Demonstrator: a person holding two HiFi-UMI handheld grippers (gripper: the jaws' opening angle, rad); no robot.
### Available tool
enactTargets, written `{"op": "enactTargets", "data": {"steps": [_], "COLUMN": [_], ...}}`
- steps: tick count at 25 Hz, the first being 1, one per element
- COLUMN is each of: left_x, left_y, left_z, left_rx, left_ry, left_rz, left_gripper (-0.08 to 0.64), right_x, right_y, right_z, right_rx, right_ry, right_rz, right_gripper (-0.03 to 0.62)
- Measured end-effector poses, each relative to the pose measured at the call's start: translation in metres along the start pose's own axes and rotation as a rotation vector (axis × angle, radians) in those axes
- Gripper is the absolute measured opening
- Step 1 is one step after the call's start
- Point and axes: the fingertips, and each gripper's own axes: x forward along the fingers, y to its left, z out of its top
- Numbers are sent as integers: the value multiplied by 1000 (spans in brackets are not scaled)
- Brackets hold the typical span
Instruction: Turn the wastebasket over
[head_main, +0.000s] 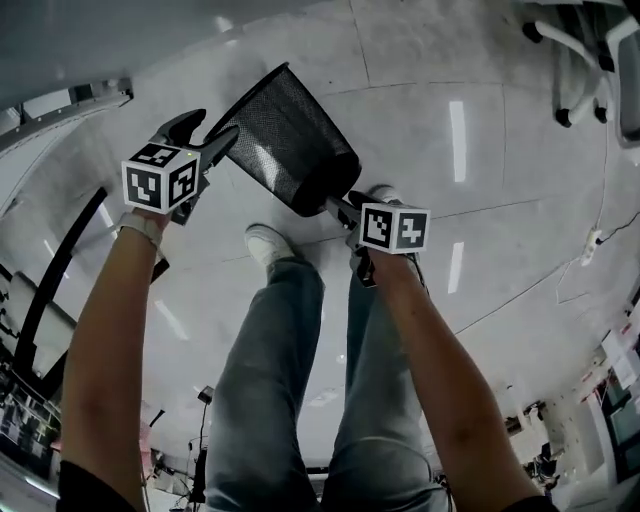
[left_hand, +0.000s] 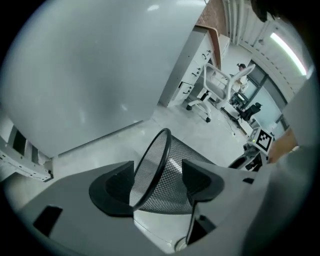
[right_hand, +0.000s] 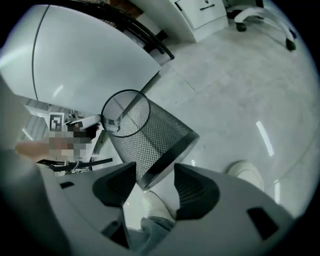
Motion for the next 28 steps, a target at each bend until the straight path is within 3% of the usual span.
{"op": "enactTargets", "data": {"steps": [3,6,8,15,24,28], "left_x": [16,21,20,-6,-45,-44], "left_y": [-7,-10,-12,-40,-113,-146], "left_z": [-7,-5,-5,-9,-14,-6], "left_rx": [-6,-120,-155,-60,-214,-271], "left_ry": [26,-12,-32,-54,-148,-178], "left_rz": [-97,-172,-188,-248,-330,-297], "left_gripper": [297,292,270,132,46,46], "right_x": [8,10,9,-11,-28,-35], "right_y": [1,1,0,-18,-53,-70], "right_z": [-4,-3,-2,10,42,53], "right_rx": [23,32,45,101,7,-73], "right_ry": [-14,-20,-23,-91,-42,-10], "right_rz": [6,37,60,46,-45,-109], "right_gripper": [241,236,231,181,135,113]}}
